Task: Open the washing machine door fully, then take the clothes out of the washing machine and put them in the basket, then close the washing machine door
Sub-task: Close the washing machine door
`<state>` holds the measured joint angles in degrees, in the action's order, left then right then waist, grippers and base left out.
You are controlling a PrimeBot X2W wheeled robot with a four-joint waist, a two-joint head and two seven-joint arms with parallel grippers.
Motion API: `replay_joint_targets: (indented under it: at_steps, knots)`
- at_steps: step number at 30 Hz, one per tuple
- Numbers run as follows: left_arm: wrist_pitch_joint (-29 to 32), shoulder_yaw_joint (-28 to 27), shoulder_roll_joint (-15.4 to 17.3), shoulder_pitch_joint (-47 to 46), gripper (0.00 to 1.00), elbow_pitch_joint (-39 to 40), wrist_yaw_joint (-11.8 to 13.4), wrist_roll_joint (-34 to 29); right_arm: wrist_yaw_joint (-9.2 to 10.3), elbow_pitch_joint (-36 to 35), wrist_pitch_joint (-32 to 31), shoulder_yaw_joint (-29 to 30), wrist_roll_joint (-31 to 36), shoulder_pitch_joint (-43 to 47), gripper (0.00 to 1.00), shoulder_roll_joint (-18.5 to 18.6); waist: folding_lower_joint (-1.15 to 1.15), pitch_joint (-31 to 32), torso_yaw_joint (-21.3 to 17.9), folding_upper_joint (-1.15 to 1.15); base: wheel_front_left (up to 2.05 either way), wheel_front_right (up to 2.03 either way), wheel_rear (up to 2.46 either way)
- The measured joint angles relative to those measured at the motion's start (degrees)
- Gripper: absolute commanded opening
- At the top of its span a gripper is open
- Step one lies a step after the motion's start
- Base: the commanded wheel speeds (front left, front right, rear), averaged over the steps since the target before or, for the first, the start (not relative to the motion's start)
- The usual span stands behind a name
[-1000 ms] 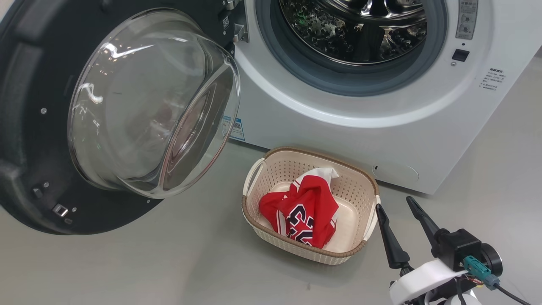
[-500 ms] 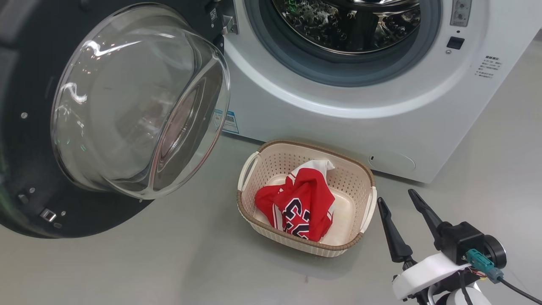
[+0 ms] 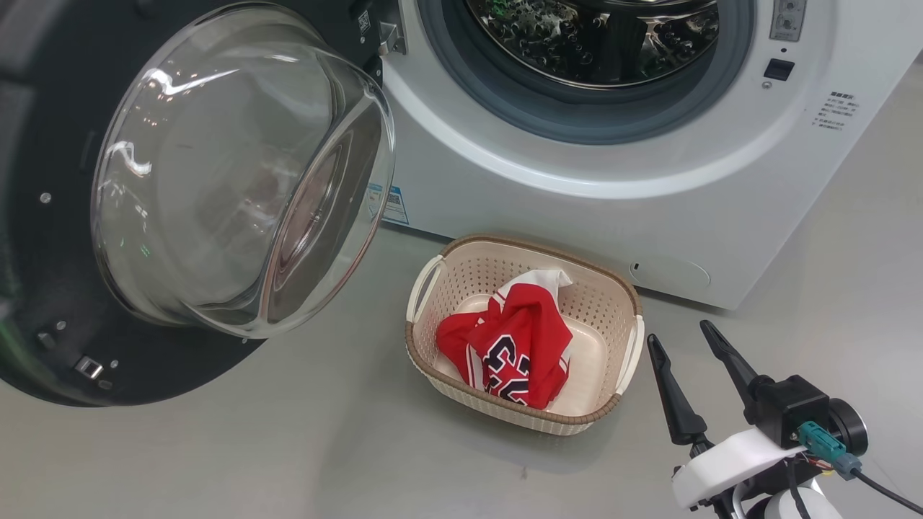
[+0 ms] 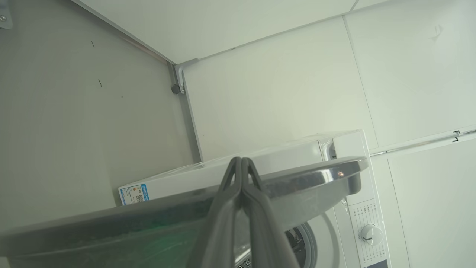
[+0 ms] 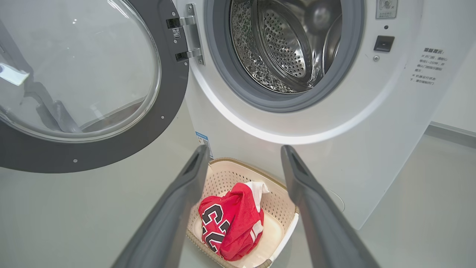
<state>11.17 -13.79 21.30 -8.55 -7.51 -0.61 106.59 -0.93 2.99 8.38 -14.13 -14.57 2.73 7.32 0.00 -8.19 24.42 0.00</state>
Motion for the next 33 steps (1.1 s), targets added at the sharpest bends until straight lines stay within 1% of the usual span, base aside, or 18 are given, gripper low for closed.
replay_joint_targets:
  at_steps: [3, 6, 12, 17, 22, 26, 28, 30, 33]
  knots:
    - [1.92, 0.94, 1.1, 0.01, 0.0, -0.34, -1.16, 0.14, 0.0, -0.11, 0.0, 0.0, 0.0, 0.0, 1.0, 0.03, 0.0, -0.04, 0.24, 0.0, 0.0, 0.0, 0.0]
    - [4.03, 1.77, 1.31, 0.02, 0.0, -0.64, -2.18, 0.31, 0.0, -0.11, 0.0, -0.03, 0.0, 0.0, 1.0, 0.03, 0.0, 0.11, 0.46, 0.0, 0.0, 0.0, 0.0]
    - [8.05, 3.3, 1.49, 0.24, 0.0, -0.93, -2.87, 2.22, 0.0, -0.12, 0.0, -0.11, 0.0, 0.01, 1.0, 0.03, 0.0, 0.35, 0.74, 0.0, 0.0, 0.0, 0.0]
    - [11.67, 3.67, 1.63, 0.93, 0.0, -0.54, -4.14, 4.04, 0.0, -0.13, 0.0, -0.1, -0.01, 0.01, 1.0, 0.03, 0.0, 0.5, 0.83, 0.0, 0.0, 0.0, 0.0]
    - [16.17, 4.87, 1.47, 2.43, 0.0, 1.55, -5.25, 6.79, 0.03, -0.15, 0.0, -0.08, -0.01, 0.04, 1.0, 0.03, 0.0, 0.5, 0.78, 0.0, 0.0, 0.0, 0.0]
    - [19.07, 5.56, 1.31, 3.79, 0.0, 2.93, -5.56, 7.51, 0.08, -0.24, 0.0, -0.01, -0.01, 0.05, 1.0, 0.02, 0.0, 0.45, 0.64, 0.0, 0.0, 0.0, 0.0]
    - [20.48, 5.6, 1.18, 4.87, 0.0, 4.21, -5.78, 8.83, 0.13, -0.58, 0.0, 0.0, -0.01, 0.05, 1.0, 0.0, 0.0, 0.34, 0.48, 0.0, 0.0, 0.0, 0.0]
    - [21.7, 6.24, 0.99, 5.53, 0.0, 5.09, -5.83, 8.99, 0.59, -0.85, 0.02, 0.54, -0.01, 0.04, 1.0, 0.01, 0.0, 0.15, 0.27, 0.0, 0.0, 0.0, 0.0]
    - [23.34, 6.54, 0.42, 6.44, 0.0, 6.69, -6.05, 9.39, 0.6, -1.14, 0.02, 0.82, -0.01, 0.01, 1.0, 0.13, 0.0, -0.15, -0.12, 0.0, 0.0, 0.0, 0.0]
